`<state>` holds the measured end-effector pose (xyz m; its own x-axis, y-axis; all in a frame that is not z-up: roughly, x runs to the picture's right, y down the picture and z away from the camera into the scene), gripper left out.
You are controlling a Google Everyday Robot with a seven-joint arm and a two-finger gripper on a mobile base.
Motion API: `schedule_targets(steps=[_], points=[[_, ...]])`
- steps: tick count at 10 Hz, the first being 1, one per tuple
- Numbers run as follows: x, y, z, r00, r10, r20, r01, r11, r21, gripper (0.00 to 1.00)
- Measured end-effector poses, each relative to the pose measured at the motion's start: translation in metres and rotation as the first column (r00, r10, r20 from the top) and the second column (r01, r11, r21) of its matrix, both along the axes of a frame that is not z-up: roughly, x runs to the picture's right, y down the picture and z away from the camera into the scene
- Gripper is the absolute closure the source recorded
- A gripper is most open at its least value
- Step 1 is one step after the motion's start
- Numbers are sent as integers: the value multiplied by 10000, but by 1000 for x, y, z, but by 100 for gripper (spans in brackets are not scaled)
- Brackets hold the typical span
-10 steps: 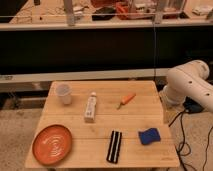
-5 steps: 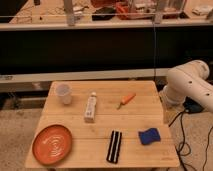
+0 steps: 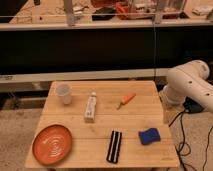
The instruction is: Place the white sponge in the ceramic cup
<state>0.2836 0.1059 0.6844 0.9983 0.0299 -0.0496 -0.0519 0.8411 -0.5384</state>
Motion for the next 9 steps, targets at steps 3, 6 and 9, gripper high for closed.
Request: schedule_targets(steps=[3,6,9], points=[[0,1,0,10000,2,26,-2,10000,0,20],[-7,22,2,9950,85,999,-73,9999,-131,20],[-11,29,5,9906,182,1356,-153,9996,-222,20]])
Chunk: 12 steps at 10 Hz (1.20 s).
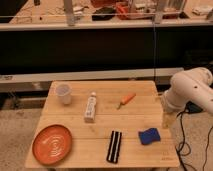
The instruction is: Place the white sponge in the ceramic cup
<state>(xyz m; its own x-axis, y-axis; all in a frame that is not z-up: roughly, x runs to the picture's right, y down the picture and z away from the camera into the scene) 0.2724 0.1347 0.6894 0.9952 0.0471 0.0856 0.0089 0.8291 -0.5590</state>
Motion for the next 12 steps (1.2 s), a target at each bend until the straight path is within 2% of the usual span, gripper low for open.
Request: schedule_targets(steps=[2,6,9,12], points=[[-5,17,11,9992,272,300,-269,9996,-103,20],[-10,30,18,9967,495,638,-482,9986,-215,20],[-18,55,42,9927,751,944,-726,9969,-295,20],[-20,70,52,9889,977,1120,-945,9950,-336,20]])
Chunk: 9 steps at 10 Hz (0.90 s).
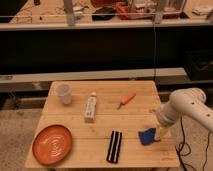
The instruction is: Place the white sponge in the ceramic cup
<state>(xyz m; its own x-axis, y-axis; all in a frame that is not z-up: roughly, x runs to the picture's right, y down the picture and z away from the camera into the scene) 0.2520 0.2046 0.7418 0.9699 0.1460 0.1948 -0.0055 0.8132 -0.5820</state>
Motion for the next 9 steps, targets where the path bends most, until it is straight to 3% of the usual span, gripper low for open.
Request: schedule_targets(steps=[9], points=[[-16,41,43,9987,269,440,-265,9996,-99,20]])
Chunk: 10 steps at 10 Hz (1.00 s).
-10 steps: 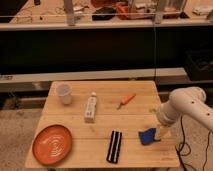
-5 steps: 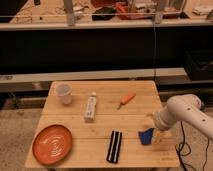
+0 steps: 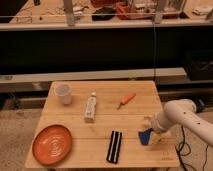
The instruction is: Place the white sponge in the ceramic cup
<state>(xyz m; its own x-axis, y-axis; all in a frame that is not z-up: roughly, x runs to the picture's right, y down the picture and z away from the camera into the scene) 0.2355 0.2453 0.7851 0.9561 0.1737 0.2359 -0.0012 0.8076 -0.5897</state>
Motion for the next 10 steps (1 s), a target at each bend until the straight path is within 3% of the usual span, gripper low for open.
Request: schedule_targets(steps=[10], points=[[0,18,22,9998,79,187,-76,9998,-192,20]])
